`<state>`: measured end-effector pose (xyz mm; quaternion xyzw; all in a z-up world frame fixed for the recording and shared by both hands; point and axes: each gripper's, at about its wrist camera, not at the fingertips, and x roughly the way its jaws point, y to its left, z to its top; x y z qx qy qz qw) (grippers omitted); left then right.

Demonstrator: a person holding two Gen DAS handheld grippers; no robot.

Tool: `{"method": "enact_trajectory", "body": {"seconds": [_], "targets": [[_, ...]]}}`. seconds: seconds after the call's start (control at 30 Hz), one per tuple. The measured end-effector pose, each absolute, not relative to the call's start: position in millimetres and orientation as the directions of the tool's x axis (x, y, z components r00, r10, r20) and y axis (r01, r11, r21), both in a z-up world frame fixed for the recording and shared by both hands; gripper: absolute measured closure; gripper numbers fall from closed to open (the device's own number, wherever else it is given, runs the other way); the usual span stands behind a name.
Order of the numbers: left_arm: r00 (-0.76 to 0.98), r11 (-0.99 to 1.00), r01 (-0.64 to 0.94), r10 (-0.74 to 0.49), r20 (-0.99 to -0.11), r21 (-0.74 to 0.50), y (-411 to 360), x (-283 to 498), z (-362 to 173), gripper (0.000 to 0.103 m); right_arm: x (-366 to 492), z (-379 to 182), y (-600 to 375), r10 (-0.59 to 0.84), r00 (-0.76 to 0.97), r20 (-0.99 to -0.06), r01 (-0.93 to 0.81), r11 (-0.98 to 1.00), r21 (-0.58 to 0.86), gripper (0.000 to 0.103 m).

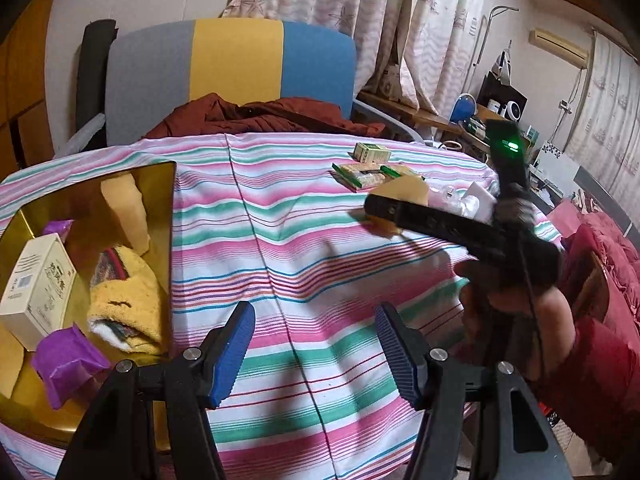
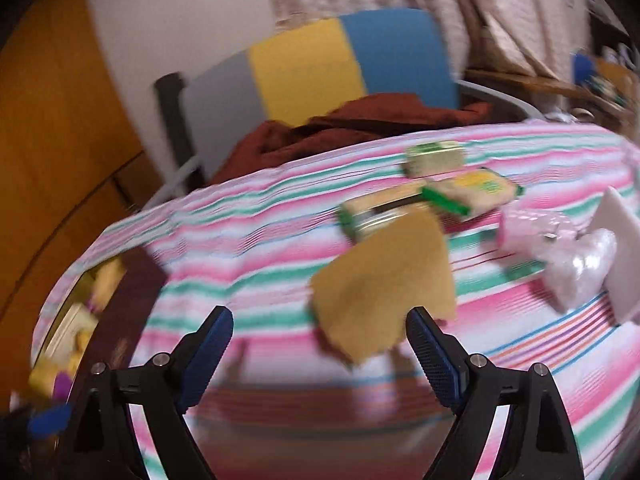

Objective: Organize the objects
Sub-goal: 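Grasp the pink plastic hair curler with the right gripper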

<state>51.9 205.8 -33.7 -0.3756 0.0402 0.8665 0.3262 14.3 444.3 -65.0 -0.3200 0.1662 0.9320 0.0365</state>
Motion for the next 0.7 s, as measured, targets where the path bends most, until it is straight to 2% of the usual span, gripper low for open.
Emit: {"method": "enact_trajectory", "body": {"seconds": [0.13,0.33,0.57,0.63,0.7], "targets": [[-0.496,-0.777,-0.606,0.536,-0.683,-0.169,213.3,53.3,-37.0,0.039,43.2,-63.5,456.5,0.007,-0.818,-0.575,-0.215,-0.931,0.294,0.014],[-0.473,-0.764,-0.622,0.542,-0.695,-0.172,226.0,54.1,-40.7,0.039,54.2,-53.9,522.2,0.255,-0.766,-0.590,-0.462,-0.856,0.231,0.014],[-0.464,-0.751,-0.644,0.536,-0.706,-0.147,237.3,56.9,-41.0,0.039,14.2,-51.7,567.6,0.348,-0.703,-0.620,-0.549,-0.820,0.162,0.015],[-0.462,-0.749,-0.649,0.530,-0.711,-0.136,239.6,56.6,-41.9,0.039,-2.0,-56.7,569.0,0.351,-0.674,-0.650,-0.552,-0.824,0.127,0.021],[-0.464,-0.749,-0.650,0.525,-0.714,-0.128,241.6,56.3,-42.4,0.039,-13.9,-63.0,570.2,0.359,-0.638,-0.681,-0.559,-0.824,0.090,0.022]]}}
